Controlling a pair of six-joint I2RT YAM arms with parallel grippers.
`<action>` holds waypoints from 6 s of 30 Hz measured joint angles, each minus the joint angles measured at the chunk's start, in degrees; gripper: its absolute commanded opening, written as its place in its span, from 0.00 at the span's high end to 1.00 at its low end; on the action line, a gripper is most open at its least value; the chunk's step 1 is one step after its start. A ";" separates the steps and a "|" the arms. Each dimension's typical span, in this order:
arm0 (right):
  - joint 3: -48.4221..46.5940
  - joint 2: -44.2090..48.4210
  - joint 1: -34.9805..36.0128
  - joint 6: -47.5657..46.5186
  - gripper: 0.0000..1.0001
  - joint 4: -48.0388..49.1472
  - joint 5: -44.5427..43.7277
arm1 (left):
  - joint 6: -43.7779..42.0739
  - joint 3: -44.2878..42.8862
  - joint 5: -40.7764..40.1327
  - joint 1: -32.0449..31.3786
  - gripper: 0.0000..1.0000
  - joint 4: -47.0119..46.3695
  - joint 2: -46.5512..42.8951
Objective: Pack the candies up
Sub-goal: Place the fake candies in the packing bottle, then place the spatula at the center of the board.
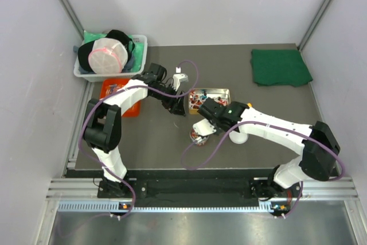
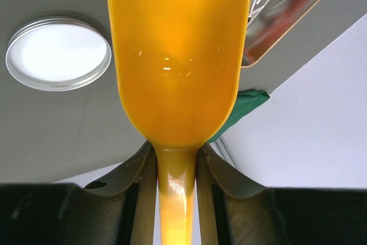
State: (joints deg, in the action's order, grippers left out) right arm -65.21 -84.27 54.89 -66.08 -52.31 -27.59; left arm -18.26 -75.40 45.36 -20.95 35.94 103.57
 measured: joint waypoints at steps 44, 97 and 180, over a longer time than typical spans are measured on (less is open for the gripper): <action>-0.59 1.70 1.73 4.63 1.00 0.44 7.80 | 0.37 1.90 0.24 0.07 0.25 -2.56 -0.83; 5.29 -0.22 4.70 3.21 1.00 10.75 1.75 | 0.39 2.78 0.26 0.07 0.25 -2.62 -1.09; -18.53 -27.87 -33.94 32.81 1.00 19.67 10.38 | 2.51 7.10 3.26 8.17 0.01 -6.69 -8.17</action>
State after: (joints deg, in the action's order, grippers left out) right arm -83.74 -112.14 20.95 -33.28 -32.64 -17.21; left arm -15.75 -68.29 48.62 -12.78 29.26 95.39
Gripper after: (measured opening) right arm 0.279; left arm 0.987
